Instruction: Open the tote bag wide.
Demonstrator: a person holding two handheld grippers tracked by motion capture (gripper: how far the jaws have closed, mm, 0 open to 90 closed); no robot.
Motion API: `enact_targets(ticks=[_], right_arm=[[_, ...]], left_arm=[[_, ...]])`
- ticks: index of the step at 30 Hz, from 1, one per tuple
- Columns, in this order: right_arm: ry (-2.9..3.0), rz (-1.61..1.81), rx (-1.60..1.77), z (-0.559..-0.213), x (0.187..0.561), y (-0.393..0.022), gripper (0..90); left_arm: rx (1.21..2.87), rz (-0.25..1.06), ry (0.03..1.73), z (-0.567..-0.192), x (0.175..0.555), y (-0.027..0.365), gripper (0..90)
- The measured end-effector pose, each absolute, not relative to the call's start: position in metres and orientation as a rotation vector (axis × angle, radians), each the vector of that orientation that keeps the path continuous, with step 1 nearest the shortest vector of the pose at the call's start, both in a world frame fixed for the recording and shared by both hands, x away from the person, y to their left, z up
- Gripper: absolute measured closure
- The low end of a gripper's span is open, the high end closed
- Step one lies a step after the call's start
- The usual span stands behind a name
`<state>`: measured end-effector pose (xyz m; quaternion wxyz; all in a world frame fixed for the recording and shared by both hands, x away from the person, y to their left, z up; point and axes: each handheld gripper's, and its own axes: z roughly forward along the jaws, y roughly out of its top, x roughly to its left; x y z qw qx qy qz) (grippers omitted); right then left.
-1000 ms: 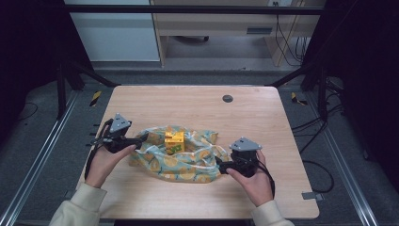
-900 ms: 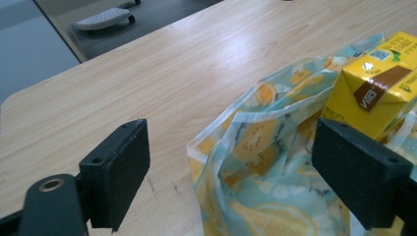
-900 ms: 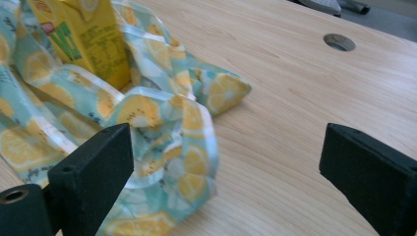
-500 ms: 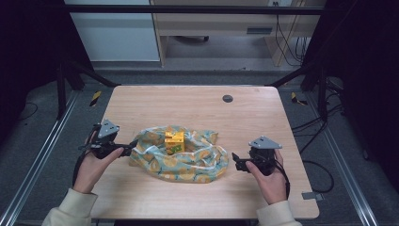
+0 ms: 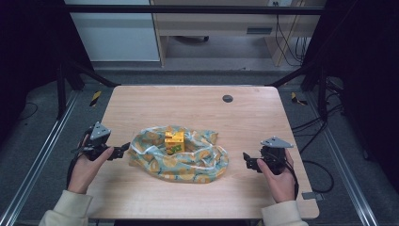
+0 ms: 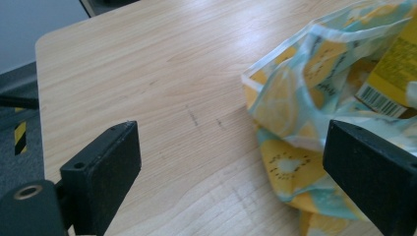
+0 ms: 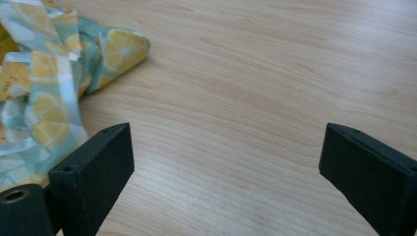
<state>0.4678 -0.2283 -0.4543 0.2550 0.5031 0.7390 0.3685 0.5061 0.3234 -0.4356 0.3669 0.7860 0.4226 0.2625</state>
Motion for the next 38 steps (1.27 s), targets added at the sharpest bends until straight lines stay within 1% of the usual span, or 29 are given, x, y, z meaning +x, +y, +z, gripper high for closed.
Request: enact_targets(ticks=[9,16,21,28,38], right_arm=[[2.002,0.965,1.41,-0.462,0.471,-0.241,8.1],[2.003,0.921,1.472,-0.472,0.476,-0.25,8.5],[2.018,0.894,1.496,-0.477,0.478,-0.254,9.1],[2.097,0.818,1.545,-0.491,0.481,-0.253,10.2],[2.121,0.789,1.536,-0.494,0.481,-0.252,10.8]], left_arm=[[2.011,0.662,1.156,-0.449,0.511,0.341,7.3],[2.037,0.648,1.195,-0.461,0.515,0.347,7.3],[2.06,0.639,1.207,-0.467,0.517,0.346,7.4],[2.141,0.64,1.214,-0.476,0.518,0.341,7.5],[2.208,0.613,1.219,-0.483,0.52,0.338,7.7]])
